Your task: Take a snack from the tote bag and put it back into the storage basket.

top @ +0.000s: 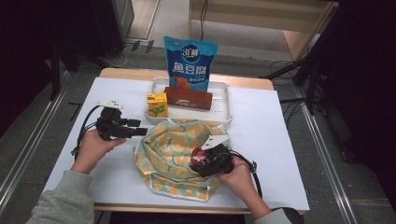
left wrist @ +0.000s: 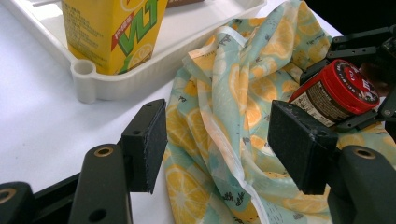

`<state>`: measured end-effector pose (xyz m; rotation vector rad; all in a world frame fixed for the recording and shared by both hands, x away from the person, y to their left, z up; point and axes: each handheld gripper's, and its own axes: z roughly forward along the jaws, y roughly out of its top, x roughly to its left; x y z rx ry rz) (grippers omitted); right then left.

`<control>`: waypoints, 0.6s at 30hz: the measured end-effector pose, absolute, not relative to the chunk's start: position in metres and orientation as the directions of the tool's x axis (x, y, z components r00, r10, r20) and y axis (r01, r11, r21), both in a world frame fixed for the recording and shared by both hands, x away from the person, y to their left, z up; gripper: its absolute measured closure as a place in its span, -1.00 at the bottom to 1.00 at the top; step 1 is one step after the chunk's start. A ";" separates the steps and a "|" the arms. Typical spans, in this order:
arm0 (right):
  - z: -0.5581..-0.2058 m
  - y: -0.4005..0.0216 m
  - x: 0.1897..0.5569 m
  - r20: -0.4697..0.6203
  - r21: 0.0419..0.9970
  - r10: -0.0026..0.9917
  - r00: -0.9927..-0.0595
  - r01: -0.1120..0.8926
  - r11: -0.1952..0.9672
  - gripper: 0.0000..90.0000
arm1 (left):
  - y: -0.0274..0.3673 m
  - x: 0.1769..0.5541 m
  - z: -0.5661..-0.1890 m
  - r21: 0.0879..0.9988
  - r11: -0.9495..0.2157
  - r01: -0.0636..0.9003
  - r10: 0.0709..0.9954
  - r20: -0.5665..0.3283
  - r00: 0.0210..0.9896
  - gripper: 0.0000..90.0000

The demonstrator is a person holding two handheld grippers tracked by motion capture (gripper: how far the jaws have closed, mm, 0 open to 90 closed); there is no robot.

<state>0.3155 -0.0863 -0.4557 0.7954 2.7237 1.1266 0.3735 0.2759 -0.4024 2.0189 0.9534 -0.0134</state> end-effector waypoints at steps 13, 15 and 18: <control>-0.449 -0.089 0.321 0.154 0.671 0.497 -0.854 0.460 0.582 -0.43 | 0.275 0.373 -0.403 0.708 -0.323 0.628 0.610 -0.352 0.710 -0.17; -0.448 -0.090 0.322 0.159 0.671 0.495 -0.855 0.461 0.581 -0.43 | 0.276 0.374 -0.403 0.707 -0.326 0.628 0.607 -0.353 0.712 -0.17; -0.446 -0.089 0.324 0.160 0.672 0.491 -0.856 0.460 0.581 -0.43 | 0.275 0.374 -0.403 0.704 -0.324 0.632 0.609 -0.356 0.709 -0.17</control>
